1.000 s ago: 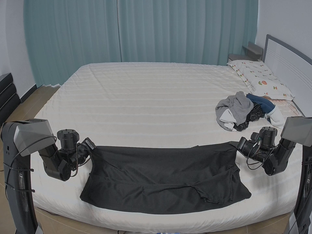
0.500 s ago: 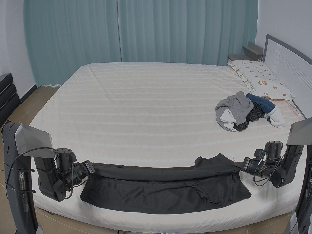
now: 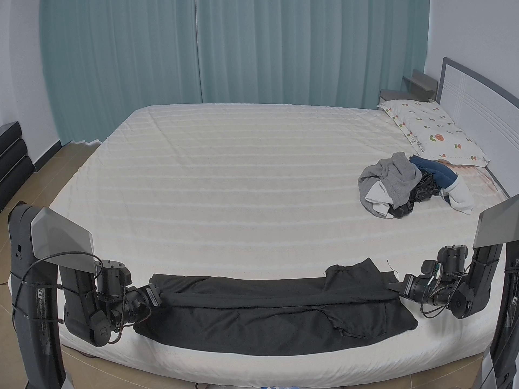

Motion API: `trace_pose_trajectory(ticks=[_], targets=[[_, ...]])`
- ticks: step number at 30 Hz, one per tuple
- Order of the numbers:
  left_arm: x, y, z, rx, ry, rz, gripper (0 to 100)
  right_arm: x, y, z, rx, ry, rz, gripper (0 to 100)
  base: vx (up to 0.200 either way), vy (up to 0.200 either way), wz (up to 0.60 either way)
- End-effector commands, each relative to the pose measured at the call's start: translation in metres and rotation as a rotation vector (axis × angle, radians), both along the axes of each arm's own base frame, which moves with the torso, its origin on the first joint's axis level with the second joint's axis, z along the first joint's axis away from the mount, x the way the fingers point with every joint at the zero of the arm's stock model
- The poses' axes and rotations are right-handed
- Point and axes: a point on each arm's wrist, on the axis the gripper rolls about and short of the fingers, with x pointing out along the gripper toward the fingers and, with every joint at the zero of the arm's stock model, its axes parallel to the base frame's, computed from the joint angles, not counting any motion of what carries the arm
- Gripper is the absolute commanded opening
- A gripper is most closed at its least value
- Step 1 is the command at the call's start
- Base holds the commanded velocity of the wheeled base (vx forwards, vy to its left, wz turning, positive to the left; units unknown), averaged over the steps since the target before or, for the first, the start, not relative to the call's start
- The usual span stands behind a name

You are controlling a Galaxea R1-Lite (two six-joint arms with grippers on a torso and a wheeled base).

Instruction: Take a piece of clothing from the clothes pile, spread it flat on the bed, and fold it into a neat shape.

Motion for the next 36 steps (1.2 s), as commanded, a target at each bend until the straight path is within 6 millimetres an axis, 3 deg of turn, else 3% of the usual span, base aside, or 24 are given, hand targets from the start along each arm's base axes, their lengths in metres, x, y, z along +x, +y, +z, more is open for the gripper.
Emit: trace_pose_trajectory(ticks=[1,7,11,12,14,21,24,25,26,28,31,36], targets=[[-0.007,0.000,-0.001,0.003,0.025,-0.001,100,0.000,0.000,0.000,0.005,0.001,-0.002,100,0.000,0.000,0.00],[-0.012,0.005,0.008,0.002,0.010,0.018,100,0.000,-0.001,0.026,0.025,-0.070,-0.024,100,0.000,0.000,0.00],[-0.013,0.013,0.032,-0.065,-0.060,0.084,100,0.007,-0.005,0.056,0.070,-0.156,-0.066,100,0.000,0.000,0.00],[-0.013,0.013,0.032,-0.065,-0.060,0.084,100,0.007,-0.005,0.056,0.070,-0.156,-0.066,100,0.000,0.000,0.00],[-0.009,0.017,0.053,-0.140,-0.133,0.128,100,0.013,-0.006,0.064,0.100,-0.178,-0.085,100,0.000,0.000,0.00],[0.017,0.019,0.065,-0.199,-0.217,0.130,100,0.034,-0.005,0.055,0.228,-0.099,-0.157,100,0.000,0.000,0.00],[0.049,0.017,0.054,-0.197,-0.156,0.133,100,0.045,-0.008,0.035,0.281,-0.037,-0.208,100,0.000,0.000,0.00],[0.049,0.017,0.054,-0.197,-0.156,0.133,100,0.045,-0.008,0.035,0.281,-0.037,-0.208,100,0.000,0.000,0.00],[0.068,0.016,0.050,-0.214,-0.102,0.153,100,0.049,-0.010,0.028,0.281,-0.025,-0.213,100,0.000,0.000,0.00],[0.082,0.015,0.049,-0.255,-0.053,0.185,100,0.050,-0.010,0.028,0.286,-0.025,-0.216,100,0.000,0.000,0.00],[0.091,0.013,0.045,-0.290,0.039,0.202,100,0.053,-0.009,0.025,0.287,-0.013,-0.214,100,0.000,0.000,0.00],[0.087,0.010,0.031,-0.288,0.113,0.185,100,0.055,-0.007,0.021,0.290,0.019,-0.213,100,0.000,0.000,0.00]])
